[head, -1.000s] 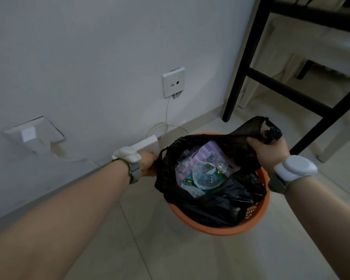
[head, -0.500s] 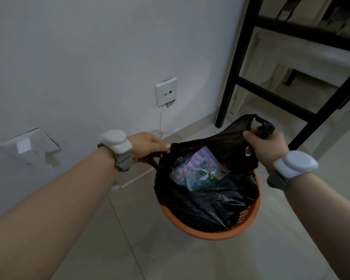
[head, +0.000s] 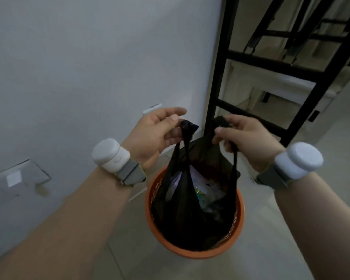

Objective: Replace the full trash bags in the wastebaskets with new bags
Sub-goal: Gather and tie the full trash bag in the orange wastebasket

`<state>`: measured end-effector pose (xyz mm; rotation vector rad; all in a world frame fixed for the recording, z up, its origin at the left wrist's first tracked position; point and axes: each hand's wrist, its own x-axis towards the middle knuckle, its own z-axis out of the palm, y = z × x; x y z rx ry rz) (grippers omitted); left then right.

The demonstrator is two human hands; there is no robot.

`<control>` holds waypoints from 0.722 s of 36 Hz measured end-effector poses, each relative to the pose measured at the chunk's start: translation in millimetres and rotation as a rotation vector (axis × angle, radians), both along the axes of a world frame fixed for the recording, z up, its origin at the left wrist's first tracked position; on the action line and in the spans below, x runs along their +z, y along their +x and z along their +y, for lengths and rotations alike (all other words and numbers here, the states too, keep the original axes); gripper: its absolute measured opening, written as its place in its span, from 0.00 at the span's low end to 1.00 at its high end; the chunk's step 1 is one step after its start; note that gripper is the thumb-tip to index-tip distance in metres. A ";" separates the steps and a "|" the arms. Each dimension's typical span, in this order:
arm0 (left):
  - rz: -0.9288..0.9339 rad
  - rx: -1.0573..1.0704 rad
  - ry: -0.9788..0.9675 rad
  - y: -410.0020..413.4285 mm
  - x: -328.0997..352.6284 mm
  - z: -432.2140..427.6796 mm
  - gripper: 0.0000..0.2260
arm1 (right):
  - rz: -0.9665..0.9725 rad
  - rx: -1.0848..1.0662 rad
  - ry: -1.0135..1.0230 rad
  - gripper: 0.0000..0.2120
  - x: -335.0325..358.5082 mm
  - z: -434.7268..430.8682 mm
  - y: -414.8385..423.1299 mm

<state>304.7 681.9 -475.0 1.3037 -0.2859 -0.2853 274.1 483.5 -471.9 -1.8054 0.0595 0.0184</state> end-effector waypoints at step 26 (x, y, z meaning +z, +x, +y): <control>-0.494 0.097 0.870 -2.9 -89.4 -21.7 0.11 | -0.130 0.104 -0.402 0.33 -19.0 -1.3 2.5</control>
